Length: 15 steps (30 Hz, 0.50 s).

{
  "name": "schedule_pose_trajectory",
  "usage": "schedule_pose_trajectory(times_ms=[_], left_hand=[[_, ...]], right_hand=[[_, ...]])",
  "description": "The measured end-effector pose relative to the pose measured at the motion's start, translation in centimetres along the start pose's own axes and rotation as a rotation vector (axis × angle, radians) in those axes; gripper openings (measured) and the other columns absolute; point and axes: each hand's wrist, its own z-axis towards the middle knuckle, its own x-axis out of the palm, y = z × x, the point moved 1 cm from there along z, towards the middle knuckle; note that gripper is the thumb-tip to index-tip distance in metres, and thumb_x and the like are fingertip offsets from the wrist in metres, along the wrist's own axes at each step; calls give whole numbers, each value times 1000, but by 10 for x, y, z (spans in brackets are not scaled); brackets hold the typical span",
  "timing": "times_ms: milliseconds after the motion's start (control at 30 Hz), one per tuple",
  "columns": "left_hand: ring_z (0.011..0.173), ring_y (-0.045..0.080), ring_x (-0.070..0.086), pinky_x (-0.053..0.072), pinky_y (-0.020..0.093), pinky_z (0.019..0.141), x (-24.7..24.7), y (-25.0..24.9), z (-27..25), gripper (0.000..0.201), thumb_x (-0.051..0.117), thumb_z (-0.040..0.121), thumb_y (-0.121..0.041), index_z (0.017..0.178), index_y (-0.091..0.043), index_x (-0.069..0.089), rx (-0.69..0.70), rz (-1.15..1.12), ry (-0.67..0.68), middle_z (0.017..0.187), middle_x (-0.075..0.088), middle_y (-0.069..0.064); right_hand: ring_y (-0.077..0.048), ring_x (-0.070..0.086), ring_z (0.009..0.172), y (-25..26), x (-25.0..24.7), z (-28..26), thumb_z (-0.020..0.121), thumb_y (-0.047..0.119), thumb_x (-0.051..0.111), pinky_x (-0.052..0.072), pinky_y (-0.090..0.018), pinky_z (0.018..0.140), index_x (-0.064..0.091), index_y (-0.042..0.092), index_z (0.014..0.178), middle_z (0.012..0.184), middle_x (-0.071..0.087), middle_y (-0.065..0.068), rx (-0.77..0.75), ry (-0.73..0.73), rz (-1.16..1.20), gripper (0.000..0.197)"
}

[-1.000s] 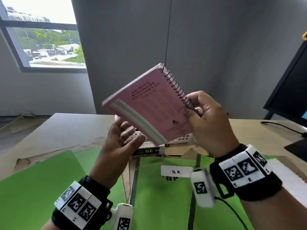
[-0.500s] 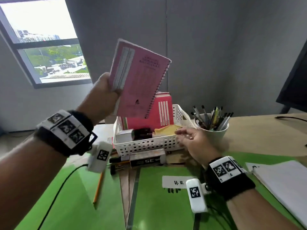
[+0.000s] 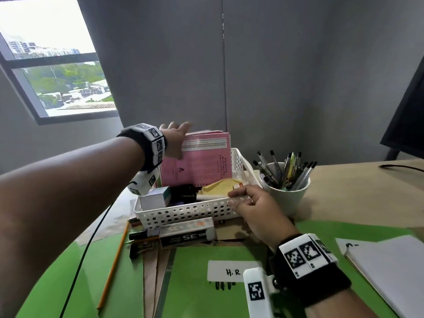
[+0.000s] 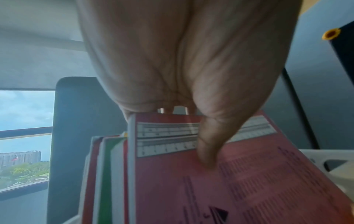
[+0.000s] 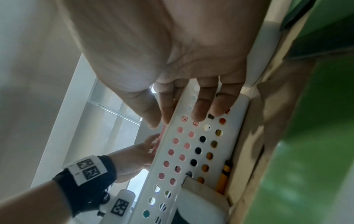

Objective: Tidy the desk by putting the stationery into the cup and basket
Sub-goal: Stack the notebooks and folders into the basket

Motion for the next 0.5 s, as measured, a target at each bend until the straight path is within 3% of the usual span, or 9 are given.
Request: schedule_pose_trajectory(times_ms=[33, 67, 167, 267, 367, 500], left_hand=[[154, 41, 16, 22, 57, 121, 2, -2, 2, 125, 86, 78, -35, 162, -33, -8, -18, 3, 24, 164, 26, 8], [154, 40, 12, 18, 59, 121, 2, -4, 6, 133, 89, 74, -42, 161, -33, -11, -39, 23, 34, 164, 28, 7], [142, 37, 33, 36, 58, 112, -1, -6, 15, 112, 90, 63, -57, 154, -30, 31, -93, 66, 20, 145, 46, 6], [115, 29, 61, 52, 42, 99, -8, -13, 14, 81, 90, 71, -46, 139, -17, 56, -54, 53, 88, 125, 65, 6], [100, 25, 65, 54, 37, 92, -17, -15, 8, 59, 85, 78, -46, 125, -16, 64, 21, 138, 69, 107, 70, 2], [102, 25, 64, 55, 44, 96, -13, -8, 0, 63, 86, 77, -45, 128, -17, 59, 33, 103, 26, 111, 67, 2]], right_hand=[[-36, 66, 92, 0, 0, 0, 89, 22, 77, 62, -46, 56, 73, 33, 89, 106, 65, -13, 12, 14, 20, 12], [-36, 66, 92, -1, -1, 0, 90, 22, 76, 62, -46, 55, 73, 33, 89, 107, 64, -14, 25, 26, 38, 11], [-32, 67, 88, -1, -1, -2, 90, 22, 75, 62, -53, 56, 72, 32, 87, 107, 64, -12, 28, 39, 38, 11], [-30, 66, 84, 0, -1, -3, 91, 20, 75, 62, -56, 58, 72, 31, 86, 108, 64, -12, 38, 37, 39, 12], [-29, 63, 76, 1, -1, -5, 91, 18, 75, 62, -57, 60, 72, 30, 88, 106, 66, -19, 66, 42, 40, 12], [-30, 64, 74, 1, -2, -5, 91, 17, 74, 62, -56, 60, 71, 27, 90, 100, 68, -22, 39, 34, 17, 10]])
